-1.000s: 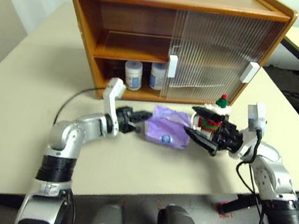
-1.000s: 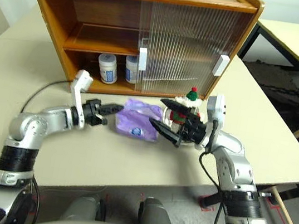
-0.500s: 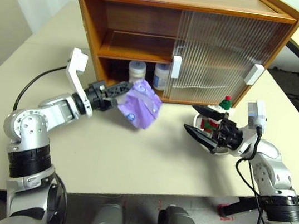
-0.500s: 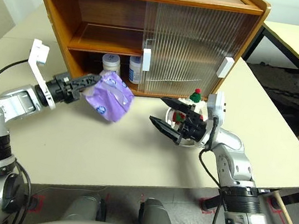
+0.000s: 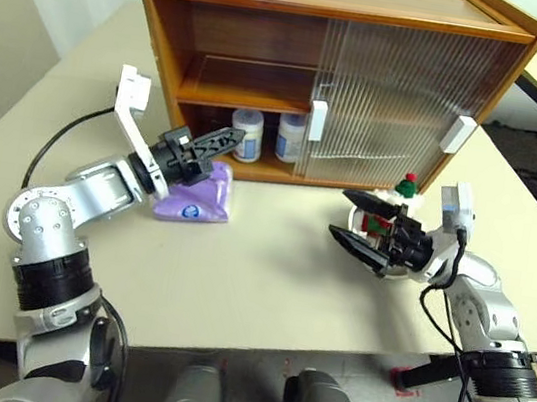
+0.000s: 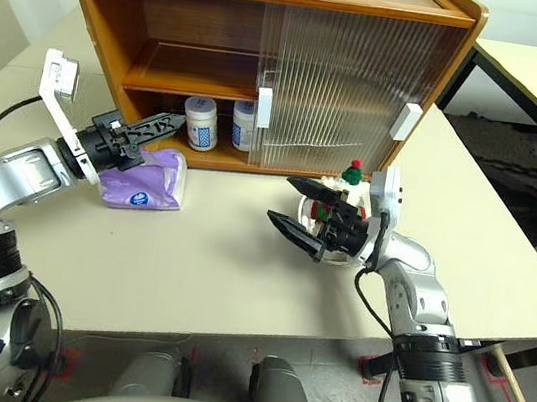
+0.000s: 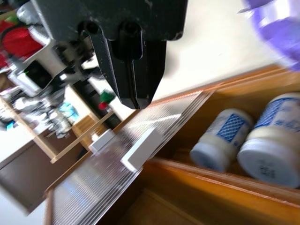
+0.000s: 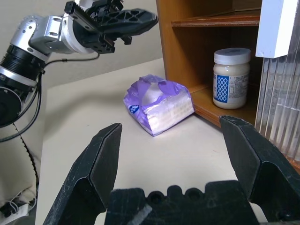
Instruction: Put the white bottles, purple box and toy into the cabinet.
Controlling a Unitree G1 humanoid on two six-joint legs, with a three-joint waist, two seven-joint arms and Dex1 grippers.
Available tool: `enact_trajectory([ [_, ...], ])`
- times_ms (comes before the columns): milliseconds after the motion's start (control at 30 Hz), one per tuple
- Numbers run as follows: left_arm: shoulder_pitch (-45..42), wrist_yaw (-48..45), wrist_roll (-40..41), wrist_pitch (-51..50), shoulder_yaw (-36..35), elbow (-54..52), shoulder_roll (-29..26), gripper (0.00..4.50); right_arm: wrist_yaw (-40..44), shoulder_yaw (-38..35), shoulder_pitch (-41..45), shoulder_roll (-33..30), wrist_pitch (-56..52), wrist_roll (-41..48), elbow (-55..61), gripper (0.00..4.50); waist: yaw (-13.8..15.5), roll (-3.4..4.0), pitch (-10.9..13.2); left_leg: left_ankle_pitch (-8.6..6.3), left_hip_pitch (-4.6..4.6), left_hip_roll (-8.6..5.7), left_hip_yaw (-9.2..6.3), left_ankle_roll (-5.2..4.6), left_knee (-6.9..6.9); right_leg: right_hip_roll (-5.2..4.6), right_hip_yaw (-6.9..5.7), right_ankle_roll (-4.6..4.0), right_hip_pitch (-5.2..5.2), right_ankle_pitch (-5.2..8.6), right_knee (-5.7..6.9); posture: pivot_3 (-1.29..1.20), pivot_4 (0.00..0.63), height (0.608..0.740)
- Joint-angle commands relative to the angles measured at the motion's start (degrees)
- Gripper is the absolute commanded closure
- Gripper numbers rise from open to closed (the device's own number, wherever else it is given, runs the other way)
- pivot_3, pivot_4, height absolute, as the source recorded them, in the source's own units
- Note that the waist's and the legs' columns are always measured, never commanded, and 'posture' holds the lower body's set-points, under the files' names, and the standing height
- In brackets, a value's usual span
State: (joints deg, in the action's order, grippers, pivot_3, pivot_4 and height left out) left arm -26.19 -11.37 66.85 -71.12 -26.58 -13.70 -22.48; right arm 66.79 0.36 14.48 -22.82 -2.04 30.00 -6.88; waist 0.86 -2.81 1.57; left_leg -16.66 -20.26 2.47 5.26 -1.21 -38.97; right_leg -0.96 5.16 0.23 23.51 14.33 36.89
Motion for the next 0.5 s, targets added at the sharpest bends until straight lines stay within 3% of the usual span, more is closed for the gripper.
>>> enact_trajectory([
  [33, 1.48, -1.45, 1.93, -1.53, -1.78, -0.82, -5.78, 3.54, 0.08, -0.28, -0.30, -0.06, 0.64, -0.64, -0.13, 0.00, -0.02, -0.01, 0.00, 0.00, 0.00, 0.01, 0.00, 0.01, 0.00, 0.01, -0.01, -0.02, 0.01, 0.01, 0.00, 0.13, 0.000, 0.740],
  [333, 11.53, -7.82, -1.69, -3.30, -7.51, 8.71, -25.00, 0.03, 0.08, 0.08, -0.52, 0.04, 0.03, -0.62, 0.12, 0.00, 0.14, 0.04, 0.06, -0.07, 0.02, 0.13, -0.01, 0.22, 0.07, -0.01, -0.18, -0.35, 0.15, 0.40, 0.19, 0.14, 0.000, 0.740],
  [500, 12.03, -10.01, -6.51, -0.83, -3.32, 12.89, -24.90, 0.03, -0.30, 0.51, -0.84, 0.42, -0.21, -0.85, 0.67, 0.00, 0.38, 0.04, 0.08, -0.09, -0.01, 0.11, -0.03, 0.27, 0.07, -0.11, -0.24, -0.38, 0.27, 0.56, 0.41, 0.13, 0.000, 0.740],
])
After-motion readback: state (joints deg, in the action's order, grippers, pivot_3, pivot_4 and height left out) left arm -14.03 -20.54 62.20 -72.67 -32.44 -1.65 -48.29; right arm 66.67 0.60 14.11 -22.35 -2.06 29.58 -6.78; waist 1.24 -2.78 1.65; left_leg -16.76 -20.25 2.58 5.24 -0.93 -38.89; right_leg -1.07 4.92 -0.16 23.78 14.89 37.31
